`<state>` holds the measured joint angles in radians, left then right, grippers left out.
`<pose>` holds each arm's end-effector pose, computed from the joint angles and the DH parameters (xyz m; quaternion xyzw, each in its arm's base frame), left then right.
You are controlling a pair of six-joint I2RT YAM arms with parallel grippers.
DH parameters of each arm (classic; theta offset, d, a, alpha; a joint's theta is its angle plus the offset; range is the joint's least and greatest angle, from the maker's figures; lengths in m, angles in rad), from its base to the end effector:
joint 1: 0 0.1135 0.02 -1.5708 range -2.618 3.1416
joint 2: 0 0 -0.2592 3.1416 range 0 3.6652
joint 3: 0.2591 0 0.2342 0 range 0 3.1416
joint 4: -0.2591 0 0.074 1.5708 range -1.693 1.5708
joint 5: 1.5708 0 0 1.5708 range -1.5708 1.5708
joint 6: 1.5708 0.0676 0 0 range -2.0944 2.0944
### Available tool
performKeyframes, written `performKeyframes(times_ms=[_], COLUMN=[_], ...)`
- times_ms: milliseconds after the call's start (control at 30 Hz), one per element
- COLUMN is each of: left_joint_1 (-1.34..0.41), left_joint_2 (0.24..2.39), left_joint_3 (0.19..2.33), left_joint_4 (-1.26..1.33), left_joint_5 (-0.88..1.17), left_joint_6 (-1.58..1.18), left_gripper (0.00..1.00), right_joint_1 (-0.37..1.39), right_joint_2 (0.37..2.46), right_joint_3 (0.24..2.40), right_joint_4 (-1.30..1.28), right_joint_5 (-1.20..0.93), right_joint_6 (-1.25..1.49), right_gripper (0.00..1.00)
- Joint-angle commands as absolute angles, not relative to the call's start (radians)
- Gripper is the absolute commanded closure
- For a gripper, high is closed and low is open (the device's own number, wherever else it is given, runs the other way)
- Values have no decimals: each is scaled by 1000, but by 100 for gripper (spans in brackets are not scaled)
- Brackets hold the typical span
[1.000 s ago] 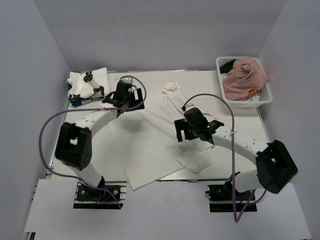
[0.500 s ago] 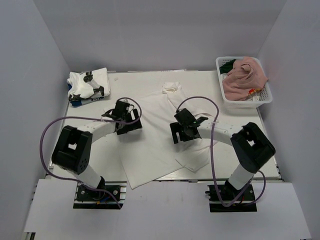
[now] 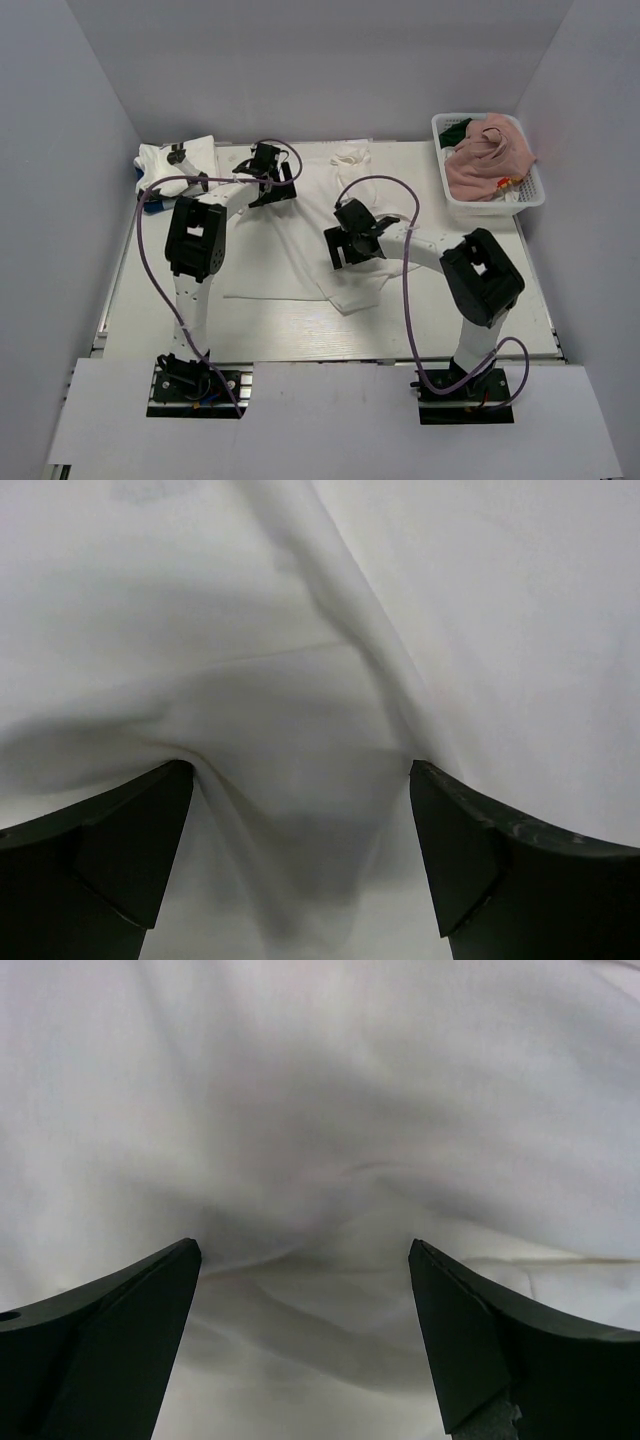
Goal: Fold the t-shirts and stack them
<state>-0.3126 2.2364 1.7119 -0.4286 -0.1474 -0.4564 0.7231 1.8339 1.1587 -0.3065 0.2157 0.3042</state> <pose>0.4671 -0.1405 0.1411 -0.0906 0.9460 -0.0487 0.3073 0.2941 0.2402 0.1527 -0.1672 0.9371 0.0521 0.3020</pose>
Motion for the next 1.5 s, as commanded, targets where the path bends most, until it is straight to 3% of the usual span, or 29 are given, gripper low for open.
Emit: performKeyframes(times_ms=[0, 300, 500, 567, 600, 667, 700, 800, 933, 1100, 1133, 1233, 1267, 1300, 1333, 1367, 1400, 1467], left_joint_1=[-304, -295, -285, -275, -265, -265, -265, -255, -233, -222, -222, -222, -222, -222, -222, -222, -222, -222], left_joint_2=[2243, 2122, 2103, 2103, 2103, 2092, 2080, 2071, 2082, 2100, 2100, 2100, 2091, 2080, 2080, 2065, 2056, 2005], left_joint_3=[1691, 1506, 1485, 1485, 1476, 1460, 1447, 1433, 1433, 1451, 1451, 1460, 1460, 1460, 1460, 1460, 1460, 1450], left_joint_4=[-555, -532, -512, -512, -502, -492, -479, -456, -456, -465, -465, -465, -465, -465, -465, -465, -465, -465], left_joint_5=[-144, -216, -236, -236, -236, -236, -236, -236, -249, -230, -230, -219, -209, -209, -198, -198, -198, -198], left_joint_6=[-434, -454, -454, -445, -445, -433, -433, -413, -403, -413, -413, -413, -402, -402, -391, -391, -391, -391], left_gripper=[0, 0, 0, 0, 0, 0, 0, 0, 0, 0, 0, 0, 0, 0, 0, 0, 0, 0], right_joint_1=[733, 788, 807, 805, 807, 802, 802, 796, 784, 776, 776, 776, 775, 775, 778, 785, 793, 802], right_joint_2=[1714, 1566, 1576, 1537, 1508, 1451, 1401, 1272, 1030, 839, 743, 654, 666, 692, 844, 912, 1045, 1217], right_joint_3=[1112, 855, 822, 763, 741, 715, 707, 745, 851, 940, 936, 897, 887, 884, 890, 905, 926, 971], right_joint_4=[-273, -138, -242, -279, -296, -380, -411, -593, -1035, -1310, -1308, -1202, -1160, -1073, -1040, -999, -955, -857], right_joint_5=[167, -110, -75, -16, -5, 177, 220, 374, 567, 601, 597, 646, 622, 598, 551, 528, 499, 492], right_joint_6=[219, 109, 158, 193, 239, 336, 372, 526, 852, 1192, 1289, 1318, 1132, 1059, 943, 869, 795, 703], right_gripper=[10, 10, 16, 27, 64, 94, 100, 100, 100, 97, 83, 72, 51, 40, 31, 15, 10, 10])
